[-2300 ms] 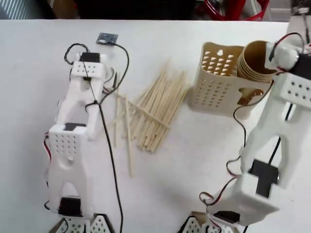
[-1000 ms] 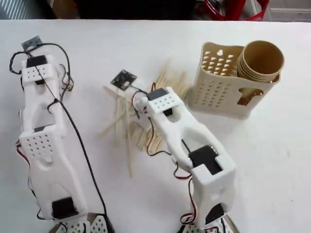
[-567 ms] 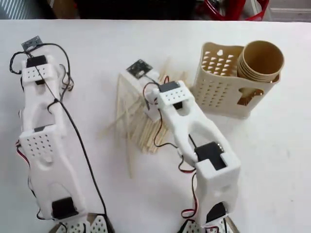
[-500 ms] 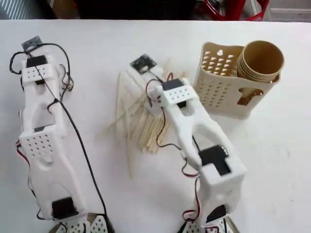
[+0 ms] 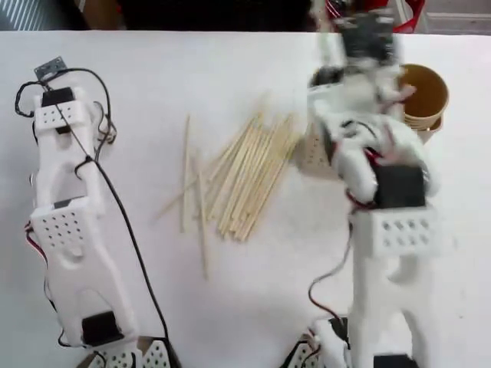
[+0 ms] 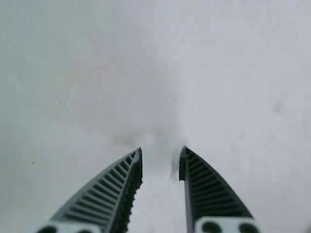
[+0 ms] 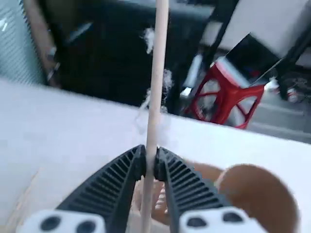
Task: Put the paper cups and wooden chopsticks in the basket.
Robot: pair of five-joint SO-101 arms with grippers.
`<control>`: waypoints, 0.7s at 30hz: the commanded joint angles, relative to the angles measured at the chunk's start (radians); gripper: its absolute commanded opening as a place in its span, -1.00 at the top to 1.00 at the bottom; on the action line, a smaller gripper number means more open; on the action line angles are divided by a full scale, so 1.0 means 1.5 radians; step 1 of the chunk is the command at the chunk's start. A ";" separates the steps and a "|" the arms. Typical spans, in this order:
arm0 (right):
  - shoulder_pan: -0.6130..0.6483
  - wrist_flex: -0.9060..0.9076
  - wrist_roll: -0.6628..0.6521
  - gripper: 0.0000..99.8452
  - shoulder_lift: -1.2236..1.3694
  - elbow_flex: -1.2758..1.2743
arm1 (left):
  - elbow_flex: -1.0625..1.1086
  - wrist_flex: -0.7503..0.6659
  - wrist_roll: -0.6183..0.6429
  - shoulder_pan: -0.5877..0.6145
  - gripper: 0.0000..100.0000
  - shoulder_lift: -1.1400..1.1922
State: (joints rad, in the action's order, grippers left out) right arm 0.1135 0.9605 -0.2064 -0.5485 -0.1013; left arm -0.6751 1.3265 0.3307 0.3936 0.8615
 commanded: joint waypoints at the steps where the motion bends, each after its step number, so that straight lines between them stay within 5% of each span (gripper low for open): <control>1: -0.079 -0.158 0.071 0.97 -0.080 -0.042 | -0.037 -0.011 0.006 -0.009 0.71 -0.005; 11: -0.086 -0.604 0.114 0.97 -0.081 -0.365 | -0.036 -0.009 0.006 -0.007 0.71 -0.005; 21: -0.084 -0.702 0.110 0.96 -0.080 -0.505 | -0.035 -0.010 0.006 -0.009 0.71 -0.005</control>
State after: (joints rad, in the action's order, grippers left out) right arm -0.0077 -0.0506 -0.0437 -0.6406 -0.8454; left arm -0.6751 1.3265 0.3307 0.3936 0.8615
